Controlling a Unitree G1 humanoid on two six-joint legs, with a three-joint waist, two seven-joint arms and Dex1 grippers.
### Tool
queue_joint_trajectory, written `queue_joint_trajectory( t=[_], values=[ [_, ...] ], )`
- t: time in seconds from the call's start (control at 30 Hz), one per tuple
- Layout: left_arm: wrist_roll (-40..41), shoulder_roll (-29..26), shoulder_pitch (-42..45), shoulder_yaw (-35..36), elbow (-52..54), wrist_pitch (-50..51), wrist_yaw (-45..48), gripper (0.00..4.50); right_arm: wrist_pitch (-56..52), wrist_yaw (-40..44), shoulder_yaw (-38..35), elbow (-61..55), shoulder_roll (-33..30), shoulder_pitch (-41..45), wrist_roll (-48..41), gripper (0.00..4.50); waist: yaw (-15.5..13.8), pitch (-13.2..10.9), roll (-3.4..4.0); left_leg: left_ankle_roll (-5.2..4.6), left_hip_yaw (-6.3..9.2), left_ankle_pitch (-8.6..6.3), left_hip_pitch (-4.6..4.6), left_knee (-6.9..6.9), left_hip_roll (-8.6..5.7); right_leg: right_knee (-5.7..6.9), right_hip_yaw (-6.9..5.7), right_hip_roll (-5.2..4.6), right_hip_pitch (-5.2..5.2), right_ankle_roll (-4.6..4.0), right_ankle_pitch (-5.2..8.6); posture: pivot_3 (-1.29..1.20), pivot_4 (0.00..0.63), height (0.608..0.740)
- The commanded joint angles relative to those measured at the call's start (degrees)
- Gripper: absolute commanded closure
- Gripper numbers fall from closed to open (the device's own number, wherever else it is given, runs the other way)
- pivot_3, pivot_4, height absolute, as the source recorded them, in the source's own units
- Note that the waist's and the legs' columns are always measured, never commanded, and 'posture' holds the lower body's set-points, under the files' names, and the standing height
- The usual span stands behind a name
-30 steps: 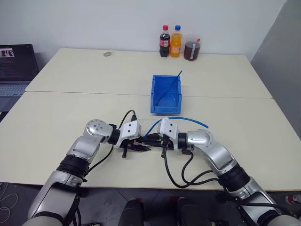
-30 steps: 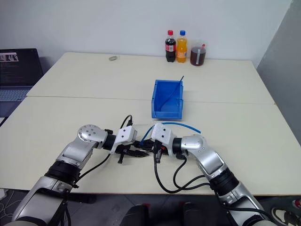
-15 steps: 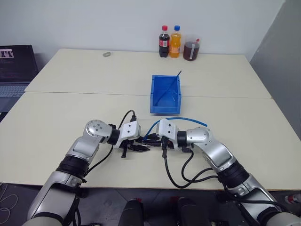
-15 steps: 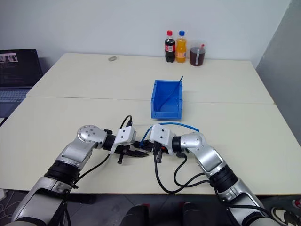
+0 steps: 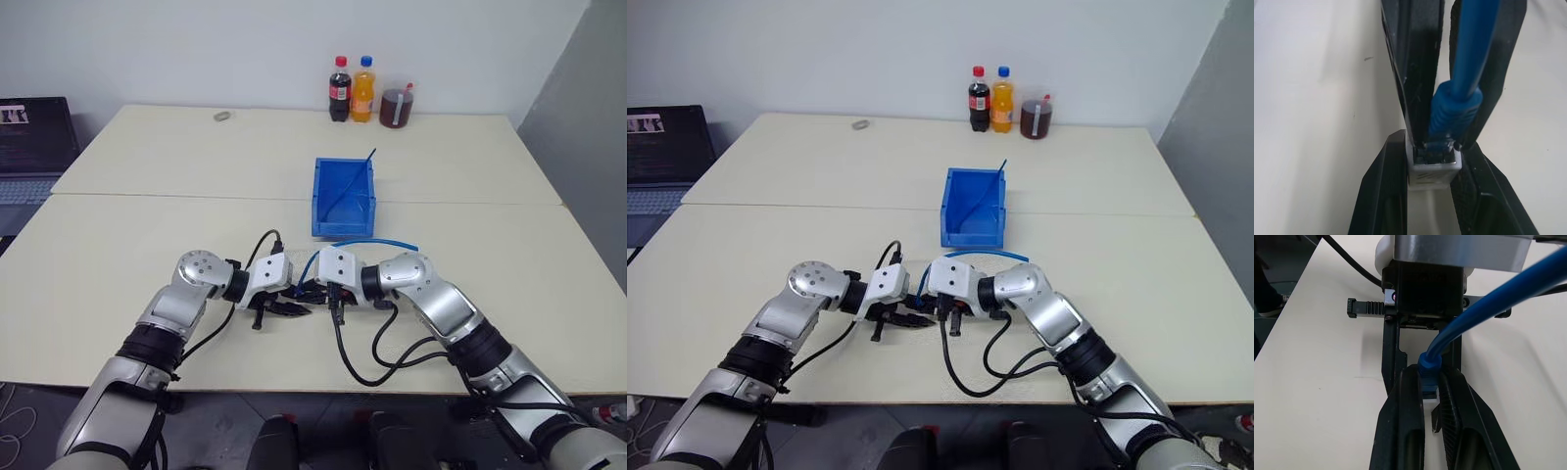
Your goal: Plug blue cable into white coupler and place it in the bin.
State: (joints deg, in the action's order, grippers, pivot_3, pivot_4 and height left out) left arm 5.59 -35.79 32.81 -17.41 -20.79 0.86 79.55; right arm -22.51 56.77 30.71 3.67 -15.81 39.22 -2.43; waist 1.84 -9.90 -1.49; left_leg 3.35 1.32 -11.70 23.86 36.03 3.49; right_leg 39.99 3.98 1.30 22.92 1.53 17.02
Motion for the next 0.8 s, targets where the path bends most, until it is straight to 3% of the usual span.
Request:
queue_joint_trajectory(
  t=[0.03,0.3,0.6,0.8],
  values=[
    [-1.13,0.88,-1.34,-2.14,0.36,0.27,1.27,3.67,-3.49,2.78,6.66,3.74,-0.16,-0.72,3.84,4.35,0.01,0.17,0.05,0.00,0.00,0.00,-0.02,0.00,0.00,0.00,-0.01,0.00,-0.02,-0.03,0.02,0.00,0.150,0.740],
    [-1.39,1.06,-1.97,-1.65,0.89,0.61,1.07,3.68,-4.20,3.17,8.77,7.45,-0.32,-1.29,7.15,4.35,0.15,0.76,0.27,-0.05,-0.04,-0.05,-0.90,-0.22,0.00,-0.07,0.02,0.01,-0.83,-0.24,0.23,0.00,0.150,0.740],
    [-1.49,0.76,-2.81,-1.04,1.49,0.93,1.07,3.68,-4.05,3.98,8.51,9.34,-4.21,-4.22,8.17,4.35,0.17,1.35,0.60,-0.02,-0.05,-0.11,-0.94,-0.27,0.01,-0.09,0.05,0.02,-0.87,-0.27,0.34,0.00,0.150,0.740],
    [-1.42,0.63,-3.36,-0.90,1.88,0.85,0.99,3.68,-3.59,1.97,6.69,8.91,-2.66,-4.83,7.21,4.35,0.17,1.79,0.62,-0.02,-0.06,-0.23,-0.96,-0.27,0.00,-0.12,0.06,0.02,-0.90,-0.25,0.45,0.00,0.150,0.740]
  ],
)
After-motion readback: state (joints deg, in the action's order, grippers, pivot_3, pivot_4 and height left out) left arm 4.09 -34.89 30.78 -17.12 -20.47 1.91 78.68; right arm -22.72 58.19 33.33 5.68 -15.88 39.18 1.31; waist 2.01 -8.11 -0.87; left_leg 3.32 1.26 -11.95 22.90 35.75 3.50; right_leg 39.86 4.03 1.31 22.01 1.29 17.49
